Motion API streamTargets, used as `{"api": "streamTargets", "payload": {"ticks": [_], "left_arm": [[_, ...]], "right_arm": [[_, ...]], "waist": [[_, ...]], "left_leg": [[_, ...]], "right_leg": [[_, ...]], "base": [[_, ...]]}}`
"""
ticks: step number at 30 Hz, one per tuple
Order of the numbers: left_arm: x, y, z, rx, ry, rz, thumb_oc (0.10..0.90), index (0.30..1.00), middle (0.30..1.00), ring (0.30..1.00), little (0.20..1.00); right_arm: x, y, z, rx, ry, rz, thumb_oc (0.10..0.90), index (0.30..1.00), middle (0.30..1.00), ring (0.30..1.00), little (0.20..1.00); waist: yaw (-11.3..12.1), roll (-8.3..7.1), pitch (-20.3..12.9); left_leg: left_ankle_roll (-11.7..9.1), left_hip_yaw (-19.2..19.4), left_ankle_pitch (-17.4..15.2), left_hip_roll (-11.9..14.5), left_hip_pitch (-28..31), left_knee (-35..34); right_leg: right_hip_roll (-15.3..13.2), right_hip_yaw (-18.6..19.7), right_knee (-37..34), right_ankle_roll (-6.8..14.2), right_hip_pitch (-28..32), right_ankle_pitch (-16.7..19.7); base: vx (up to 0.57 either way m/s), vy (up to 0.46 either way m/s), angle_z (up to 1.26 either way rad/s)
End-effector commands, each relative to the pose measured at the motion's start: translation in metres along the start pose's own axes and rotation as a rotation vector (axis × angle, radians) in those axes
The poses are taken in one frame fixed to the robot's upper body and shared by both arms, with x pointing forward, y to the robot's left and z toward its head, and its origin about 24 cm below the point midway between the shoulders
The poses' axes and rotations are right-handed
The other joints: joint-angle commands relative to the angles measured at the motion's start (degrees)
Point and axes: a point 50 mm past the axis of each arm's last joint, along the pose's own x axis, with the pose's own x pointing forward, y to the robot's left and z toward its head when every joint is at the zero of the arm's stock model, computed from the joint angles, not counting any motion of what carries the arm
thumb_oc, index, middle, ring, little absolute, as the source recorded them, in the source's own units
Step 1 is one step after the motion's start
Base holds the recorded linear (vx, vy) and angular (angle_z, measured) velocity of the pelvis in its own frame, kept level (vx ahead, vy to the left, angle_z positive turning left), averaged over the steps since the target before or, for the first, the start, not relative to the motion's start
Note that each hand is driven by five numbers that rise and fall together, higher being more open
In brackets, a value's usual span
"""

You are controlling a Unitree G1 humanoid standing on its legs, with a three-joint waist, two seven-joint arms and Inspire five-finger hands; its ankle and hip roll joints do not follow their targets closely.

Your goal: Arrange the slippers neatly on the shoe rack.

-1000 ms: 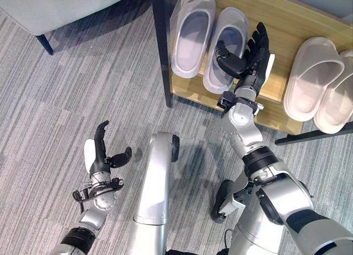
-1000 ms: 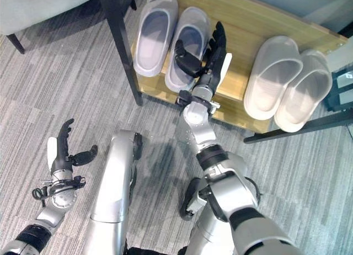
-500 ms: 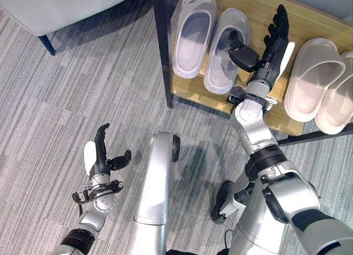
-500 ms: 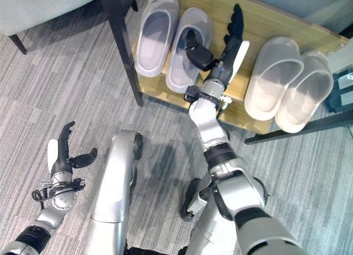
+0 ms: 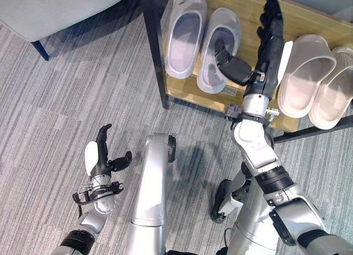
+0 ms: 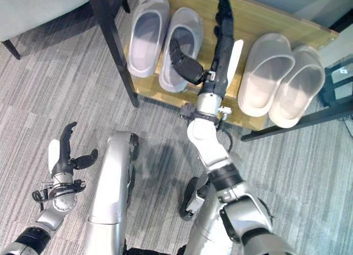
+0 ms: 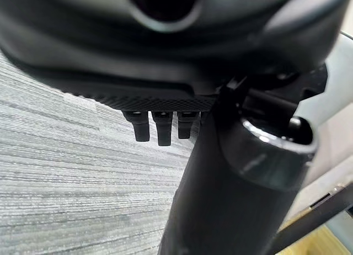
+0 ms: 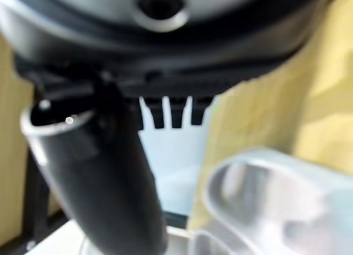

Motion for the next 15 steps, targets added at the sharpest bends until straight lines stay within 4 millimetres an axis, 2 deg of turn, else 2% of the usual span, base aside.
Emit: {"api": "streamTargets", "payload": {"ticks": [1,8,15], "left_arm": [[0.000,0.012,0.012,0.020,-0.112,0.035,0.800,0.900,0.900,0.900,0.900],[0.001,0.015,0.009,0.024,-0.088,0.041,0.800,0.900,0.900,0.900,0.900],[0.002,0.016,0.010,0.014,-0.096,0.038,0.800,0.900,0.900,0.900,0.900]], "right_arm": [[0.015,0.001,0.054,0.156,-0.248,0.034,0.800,0.900,0.900,0.900,0.900],[0.015,0.002,0.037,0.181,-0.145,0.064,0.800,0.900,0.900,0.900,0.900],[0.019,0.008,0.040,0.141,-0.167,0.124,0.800,0.900,0.900,0.900,0.900]], "waist": [[2.25,-1.14,-2.34],[2.19,-1.11,-2.34],[2.39,-1.09,-2.34]], "left_leg": [[1.01,-3.14,-2.87,-2.40,0.38,0.72],[0.86,-2.87,-2.59,-2.28,0.38,0.29],[0.76,-3.01,-2.59,-2.35,0.38,0.38]], "right_leg": [[0.14,7.19,1.77,-3.69,0.88,2.36],[0.34,7.34,1.67,-3.62,0.62,2.43],[0.38,7.27,1.70,-3.60,0.71,2.41]], "base": [[0.00,0.000,0.00],[0.00,0.000,0.00],[0.00,0.000,0.00]]}}
